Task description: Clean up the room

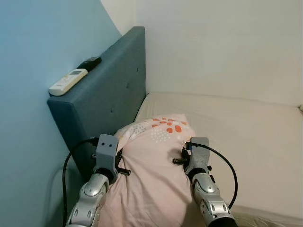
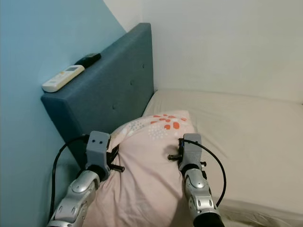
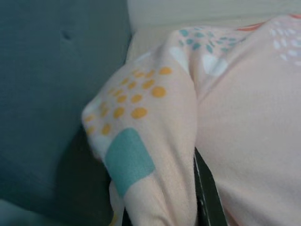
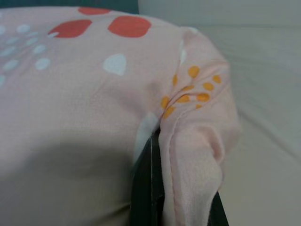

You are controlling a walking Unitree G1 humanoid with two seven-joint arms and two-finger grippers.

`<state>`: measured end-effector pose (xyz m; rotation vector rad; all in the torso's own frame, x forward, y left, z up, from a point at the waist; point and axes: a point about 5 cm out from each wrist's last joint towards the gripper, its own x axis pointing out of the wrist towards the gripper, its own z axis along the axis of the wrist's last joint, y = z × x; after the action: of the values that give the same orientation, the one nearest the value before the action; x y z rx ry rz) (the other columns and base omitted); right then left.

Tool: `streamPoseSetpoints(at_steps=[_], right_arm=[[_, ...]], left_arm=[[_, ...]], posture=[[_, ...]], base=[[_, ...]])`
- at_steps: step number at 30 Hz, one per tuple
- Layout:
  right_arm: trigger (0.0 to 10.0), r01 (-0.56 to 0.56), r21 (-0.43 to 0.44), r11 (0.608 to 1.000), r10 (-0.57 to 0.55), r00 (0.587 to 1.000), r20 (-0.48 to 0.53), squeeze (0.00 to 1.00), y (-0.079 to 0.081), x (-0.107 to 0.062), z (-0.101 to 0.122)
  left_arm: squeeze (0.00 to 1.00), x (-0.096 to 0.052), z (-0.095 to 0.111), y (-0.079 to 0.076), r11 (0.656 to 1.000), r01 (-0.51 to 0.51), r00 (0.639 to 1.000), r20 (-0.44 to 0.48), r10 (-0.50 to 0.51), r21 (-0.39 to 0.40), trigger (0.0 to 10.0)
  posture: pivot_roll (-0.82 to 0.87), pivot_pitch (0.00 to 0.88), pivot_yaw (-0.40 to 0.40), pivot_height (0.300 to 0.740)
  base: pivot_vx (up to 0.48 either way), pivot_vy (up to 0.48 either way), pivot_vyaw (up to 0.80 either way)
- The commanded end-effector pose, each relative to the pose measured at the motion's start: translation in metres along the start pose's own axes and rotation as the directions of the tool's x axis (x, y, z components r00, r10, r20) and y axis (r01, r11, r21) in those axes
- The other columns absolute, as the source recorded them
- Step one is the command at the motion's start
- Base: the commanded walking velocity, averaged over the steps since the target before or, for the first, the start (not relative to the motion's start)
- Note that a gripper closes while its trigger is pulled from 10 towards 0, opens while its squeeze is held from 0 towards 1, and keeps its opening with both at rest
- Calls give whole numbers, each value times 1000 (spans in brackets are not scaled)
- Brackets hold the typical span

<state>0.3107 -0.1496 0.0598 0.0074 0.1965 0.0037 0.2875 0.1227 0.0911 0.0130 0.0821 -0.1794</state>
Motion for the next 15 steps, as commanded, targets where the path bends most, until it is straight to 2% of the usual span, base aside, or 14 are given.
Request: streamPoseSetpoints(at_steps=[1, 7, 12, 15], right_arm=[[10000, 21, 3, 1000, -21, 999, 45, 0, -3, 1, 8], [10000, 24, 3, 1000, -24, 999, 45, 0, -4, 1, 8], [10000, 4, -45, 999, -2, 999, 48, 0, -3, 3, 11], [10000, 1, -66, 998, 3, 998, 55, 0, -2, 4, 12]], left_arm=[[0, 1, 12, -2, 1000, 7, 998, 56, -8, 8, 10000], [0, 2, 11, -2, 1000, 2, 999, 50, -3, 25, 10000], [0, 3, 11, -1, 999, -5, 999, 50, 3, 44, 10000], [0, 3, 11, -1, 999, -9, 999, 54, 7, 38, 10000]], posture=[[50, 10, 31, 740], [51, 11, 30, 740], [51, 11, 30, 740], [49, 9, 29, 740]], base=[[0, 0, 0], [0, 0, 0], [0, 0, 0], [0, 0, 800]])
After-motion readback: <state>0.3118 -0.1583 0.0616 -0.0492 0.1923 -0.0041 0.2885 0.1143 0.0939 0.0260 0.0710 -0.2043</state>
